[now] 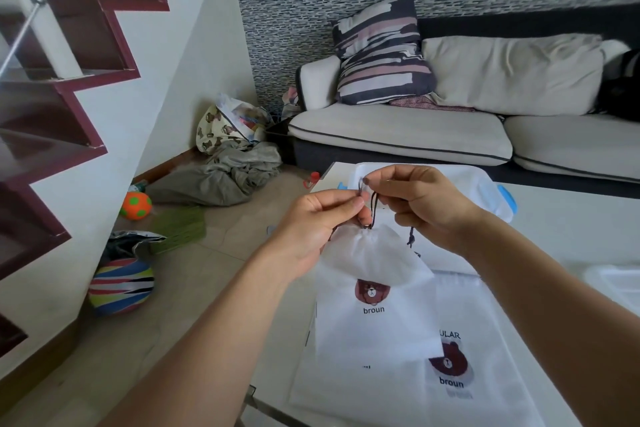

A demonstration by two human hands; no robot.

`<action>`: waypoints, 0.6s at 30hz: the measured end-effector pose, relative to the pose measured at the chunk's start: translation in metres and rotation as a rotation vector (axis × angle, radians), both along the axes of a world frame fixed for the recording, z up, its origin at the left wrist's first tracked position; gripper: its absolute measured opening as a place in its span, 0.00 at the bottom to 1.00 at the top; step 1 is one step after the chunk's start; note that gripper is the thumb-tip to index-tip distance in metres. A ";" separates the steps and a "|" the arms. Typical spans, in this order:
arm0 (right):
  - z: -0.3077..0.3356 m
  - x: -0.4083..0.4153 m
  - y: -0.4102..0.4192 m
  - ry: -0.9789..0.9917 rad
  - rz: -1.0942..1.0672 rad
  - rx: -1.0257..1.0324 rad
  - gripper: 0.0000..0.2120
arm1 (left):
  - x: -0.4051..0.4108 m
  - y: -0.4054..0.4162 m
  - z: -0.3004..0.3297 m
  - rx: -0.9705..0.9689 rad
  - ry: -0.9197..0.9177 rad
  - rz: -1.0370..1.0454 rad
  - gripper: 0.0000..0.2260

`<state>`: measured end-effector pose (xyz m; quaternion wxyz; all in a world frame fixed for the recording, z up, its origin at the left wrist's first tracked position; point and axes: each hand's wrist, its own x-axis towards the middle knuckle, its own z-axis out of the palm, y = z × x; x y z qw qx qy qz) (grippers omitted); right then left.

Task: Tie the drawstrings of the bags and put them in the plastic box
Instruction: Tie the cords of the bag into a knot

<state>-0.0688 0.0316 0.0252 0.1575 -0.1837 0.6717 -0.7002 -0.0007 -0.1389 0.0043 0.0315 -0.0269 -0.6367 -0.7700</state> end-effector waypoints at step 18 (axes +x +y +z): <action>0.050 0.021 0.007 0.591 0.052 0.556 0.07 | 0.002 0.007 0.010 -0.022 -0.129 0.073 0.11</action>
